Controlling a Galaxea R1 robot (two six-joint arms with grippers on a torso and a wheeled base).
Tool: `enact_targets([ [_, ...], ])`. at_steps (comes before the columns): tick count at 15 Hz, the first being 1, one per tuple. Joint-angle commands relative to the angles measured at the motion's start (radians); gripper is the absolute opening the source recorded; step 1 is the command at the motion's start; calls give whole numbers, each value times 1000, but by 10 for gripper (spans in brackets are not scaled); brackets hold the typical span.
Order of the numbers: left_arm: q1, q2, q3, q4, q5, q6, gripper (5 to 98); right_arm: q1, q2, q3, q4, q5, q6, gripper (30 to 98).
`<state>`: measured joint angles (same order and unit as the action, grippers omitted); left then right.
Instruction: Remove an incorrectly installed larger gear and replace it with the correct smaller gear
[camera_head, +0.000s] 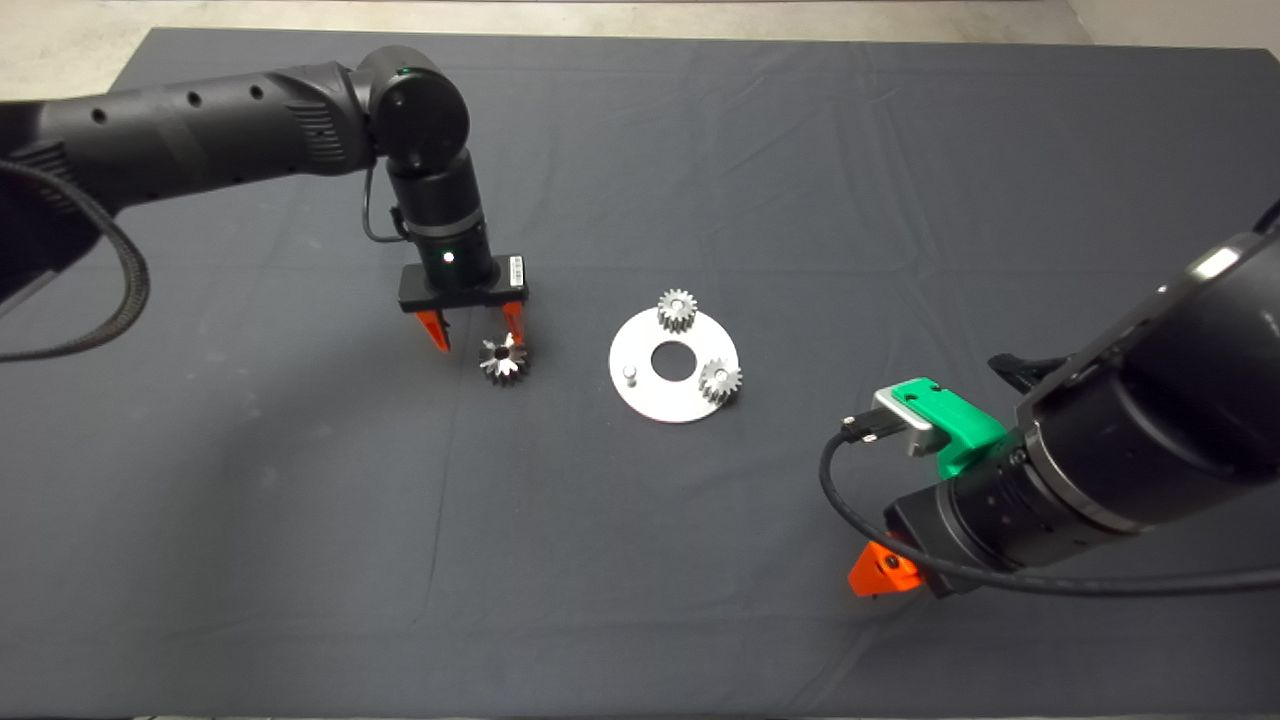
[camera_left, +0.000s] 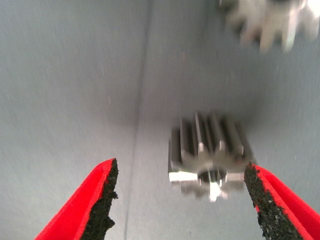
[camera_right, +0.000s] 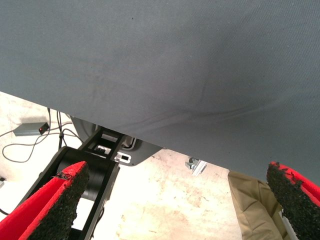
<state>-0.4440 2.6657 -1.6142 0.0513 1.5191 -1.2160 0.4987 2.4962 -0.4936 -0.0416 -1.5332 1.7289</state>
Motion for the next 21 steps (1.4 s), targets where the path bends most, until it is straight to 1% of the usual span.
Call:
enact_targets([
  [1,-27,119,-173,5,76,121,664,20,-1,6,-4,-85,4,940],
  [2,-27,151,-230,14,75,153,686,20,-2,6,-4,-85,4,940],
  [3,-27,177,-271,18,75,179,688,20,-6,6,-4,-85,4,940],
  [4,-27,201,-313,18,75,206,725,20,-6,5,-4,-85,4,940],
  [6,-27,248,-397,19,75,265,734,20,-4,3,-4,-85,4,940],
  [7,-27,262,-421,33,75,276,734,20,-4,1,-4,-85,4,940],
  [9,-27,267,-432,103,78,276,734,20,-2,1,-4,-85,4,940],
  [12,-27,257,-436,114,79,276,734,20,4,0,-4,-85,4,940],
  [15,-25,223,-441,142,79,276,734,18,3,5,-4,-85,4,940],
  [17,-25,206,-442,144,79,290,734,18,4,5,-4,-85,4,940],
  [21,-22,207,-450,144,78,293,734,18,4,6,-4,-85,4,940],
])
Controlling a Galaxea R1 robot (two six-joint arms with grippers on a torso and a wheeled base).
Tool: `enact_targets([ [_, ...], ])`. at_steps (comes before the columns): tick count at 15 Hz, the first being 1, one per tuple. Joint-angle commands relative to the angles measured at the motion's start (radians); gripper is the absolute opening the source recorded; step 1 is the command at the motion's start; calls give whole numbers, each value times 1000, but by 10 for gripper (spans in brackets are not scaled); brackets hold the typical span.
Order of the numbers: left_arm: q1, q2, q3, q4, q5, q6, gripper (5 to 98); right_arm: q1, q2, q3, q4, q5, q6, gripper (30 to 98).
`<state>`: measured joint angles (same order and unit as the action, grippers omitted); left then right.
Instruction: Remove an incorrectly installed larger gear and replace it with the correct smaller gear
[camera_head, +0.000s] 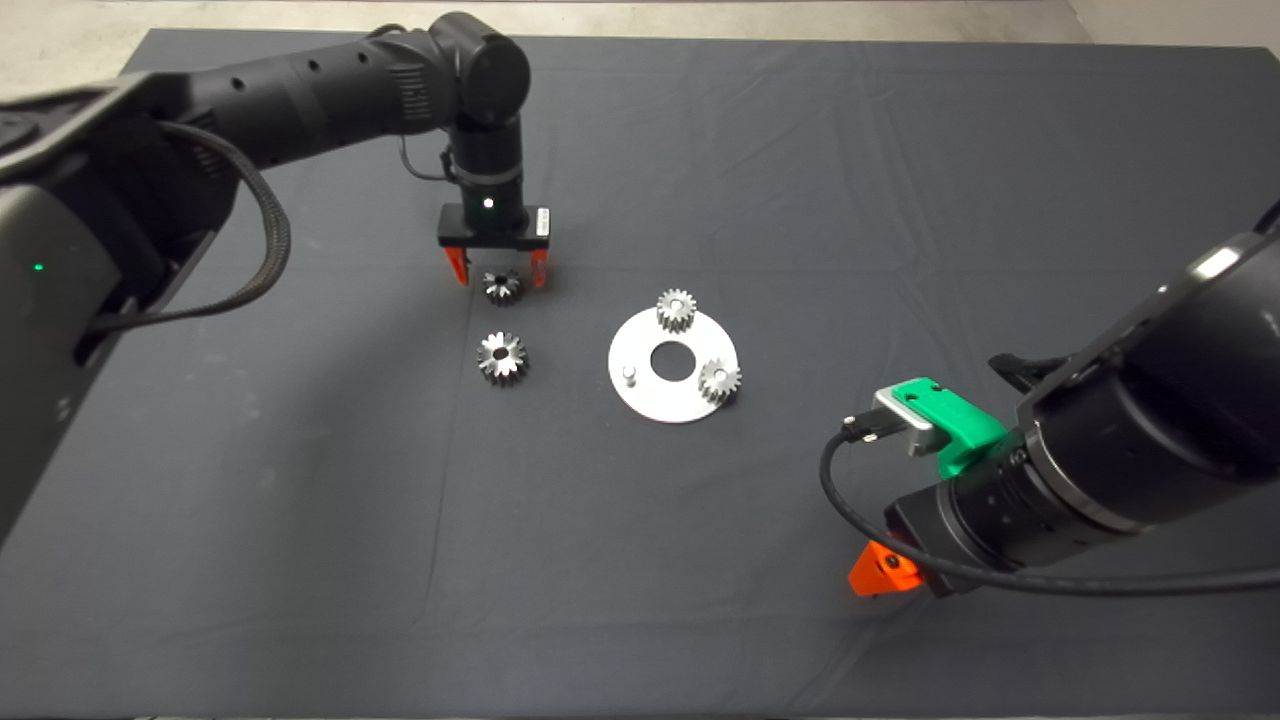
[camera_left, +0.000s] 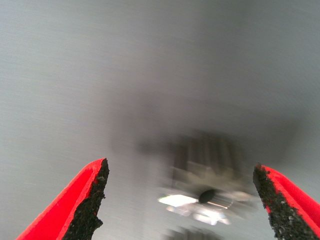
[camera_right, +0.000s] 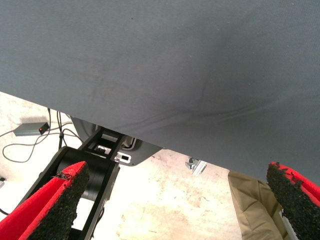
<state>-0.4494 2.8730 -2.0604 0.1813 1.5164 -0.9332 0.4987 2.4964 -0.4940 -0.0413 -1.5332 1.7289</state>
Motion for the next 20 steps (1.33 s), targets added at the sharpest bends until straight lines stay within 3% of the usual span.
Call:
enact_targets([
  [1,-15,0,-4,14,80,10,734,18,2,7,-5,-85,4,940],
  [7,-15,26,5,9,77,4,734,18,-1,5,-5,-85,4,940],
  [20,-15,15,-6,1,80,-1,552,17,-3,3,-5,-85,4,940],
])
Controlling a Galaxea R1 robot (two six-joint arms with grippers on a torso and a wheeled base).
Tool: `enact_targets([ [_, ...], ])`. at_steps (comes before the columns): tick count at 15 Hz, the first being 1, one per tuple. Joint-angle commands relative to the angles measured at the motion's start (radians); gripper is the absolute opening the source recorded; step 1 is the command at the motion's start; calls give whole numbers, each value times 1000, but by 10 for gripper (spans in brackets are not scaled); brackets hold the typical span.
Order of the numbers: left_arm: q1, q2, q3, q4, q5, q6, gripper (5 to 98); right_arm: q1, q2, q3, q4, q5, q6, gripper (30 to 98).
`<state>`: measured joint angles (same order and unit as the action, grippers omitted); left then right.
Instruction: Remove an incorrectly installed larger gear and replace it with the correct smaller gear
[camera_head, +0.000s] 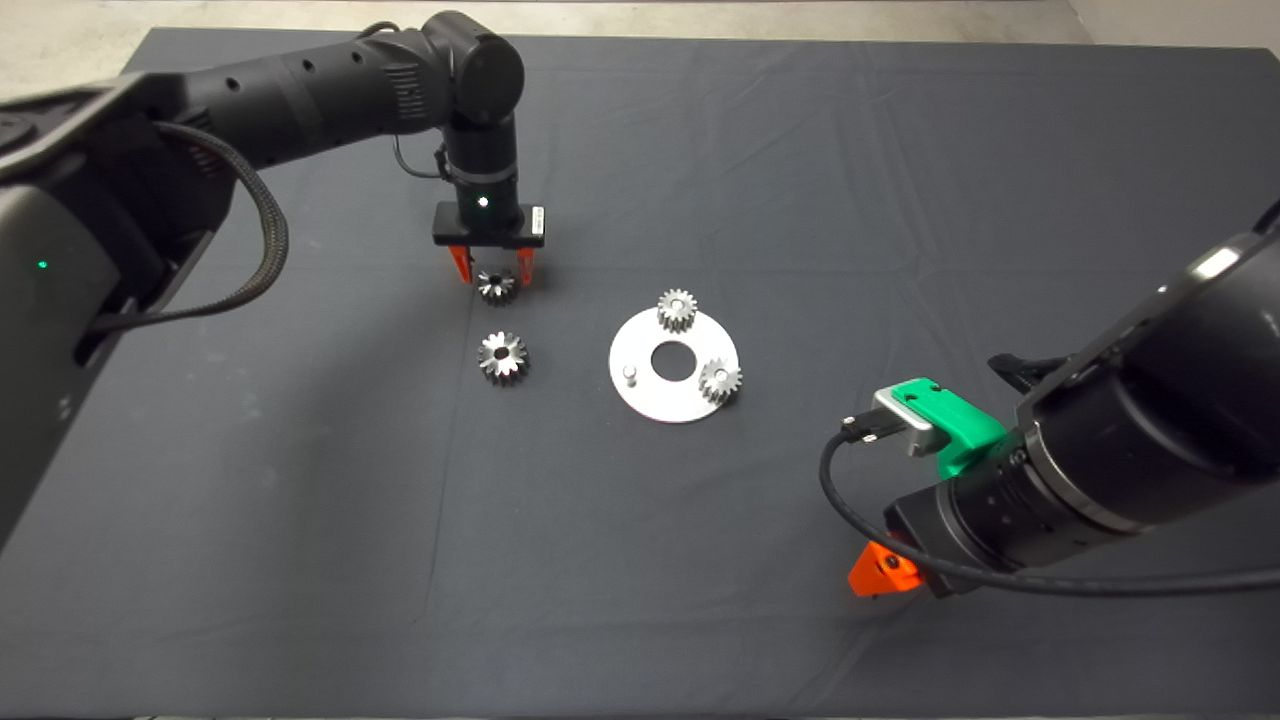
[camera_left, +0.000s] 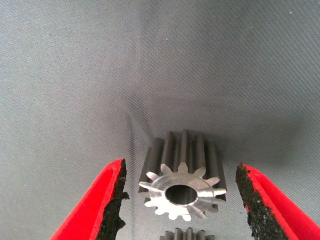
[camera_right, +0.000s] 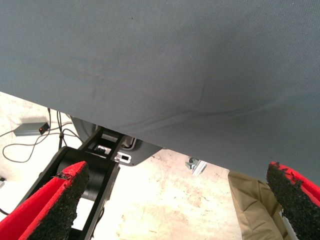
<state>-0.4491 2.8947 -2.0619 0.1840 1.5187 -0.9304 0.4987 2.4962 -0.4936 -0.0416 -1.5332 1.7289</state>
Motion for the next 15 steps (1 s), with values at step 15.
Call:
enact_targets([
  [15,-14,-25,-3,-18,93,-3,454,17,-7,1,-4,-85,4,940],
])
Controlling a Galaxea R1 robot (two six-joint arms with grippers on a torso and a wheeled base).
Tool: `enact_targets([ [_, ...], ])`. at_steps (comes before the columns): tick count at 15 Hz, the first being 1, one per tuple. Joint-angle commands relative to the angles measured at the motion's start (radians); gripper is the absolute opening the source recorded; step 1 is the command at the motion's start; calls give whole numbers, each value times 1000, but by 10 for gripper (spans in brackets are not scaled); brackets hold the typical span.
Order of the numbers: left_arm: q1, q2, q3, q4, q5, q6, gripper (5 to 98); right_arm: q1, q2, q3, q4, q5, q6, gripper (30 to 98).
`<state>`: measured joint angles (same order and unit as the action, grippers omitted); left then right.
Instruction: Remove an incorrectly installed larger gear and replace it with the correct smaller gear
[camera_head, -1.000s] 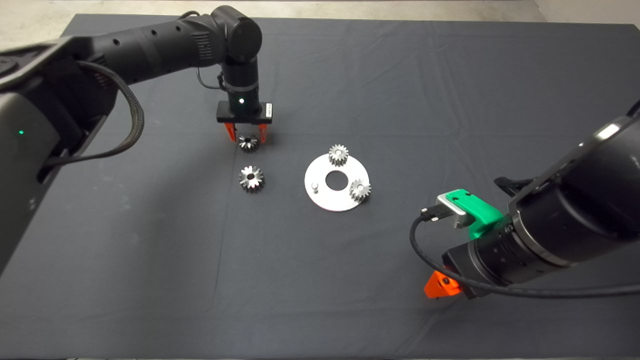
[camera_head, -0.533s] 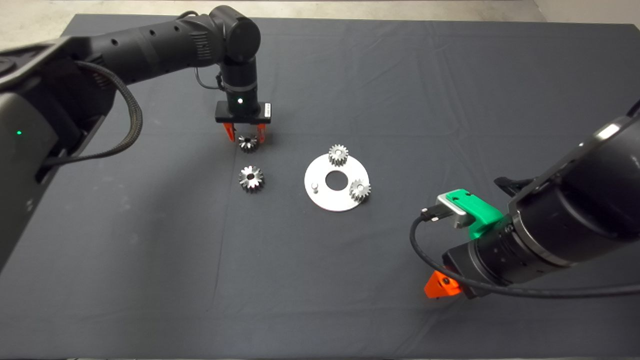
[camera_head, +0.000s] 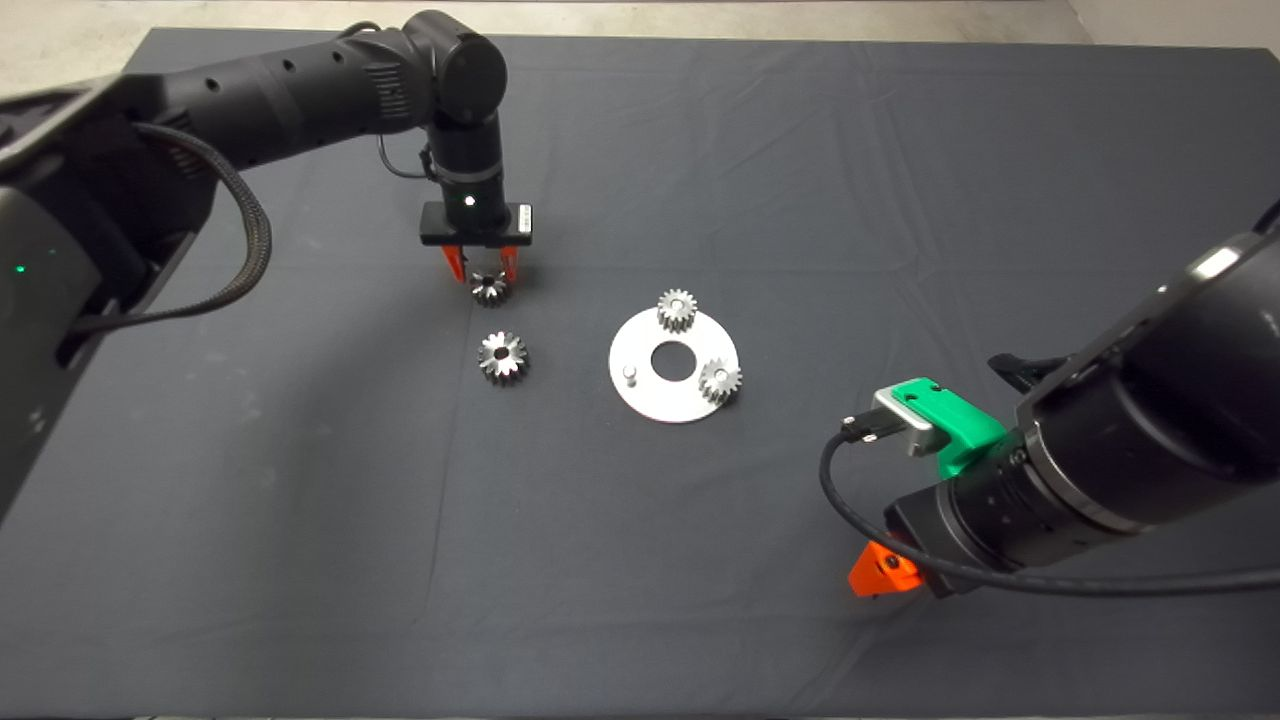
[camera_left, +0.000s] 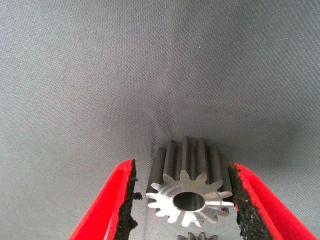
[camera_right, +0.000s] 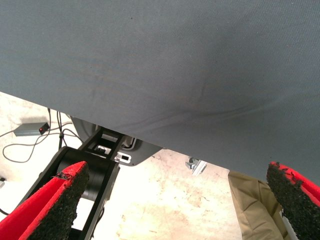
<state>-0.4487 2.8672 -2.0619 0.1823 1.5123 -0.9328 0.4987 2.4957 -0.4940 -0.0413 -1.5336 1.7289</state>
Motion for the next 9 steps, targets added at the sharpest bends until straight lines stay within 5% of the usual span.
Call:
enact_targets([
  [1,-15,0,1,-38,106,-1,454,18,-7,2,-5,-85,4,940],
  [9,-15,-9,-1,-55,107,-12,484,17,-5,0,-5,-85,4,940],
])
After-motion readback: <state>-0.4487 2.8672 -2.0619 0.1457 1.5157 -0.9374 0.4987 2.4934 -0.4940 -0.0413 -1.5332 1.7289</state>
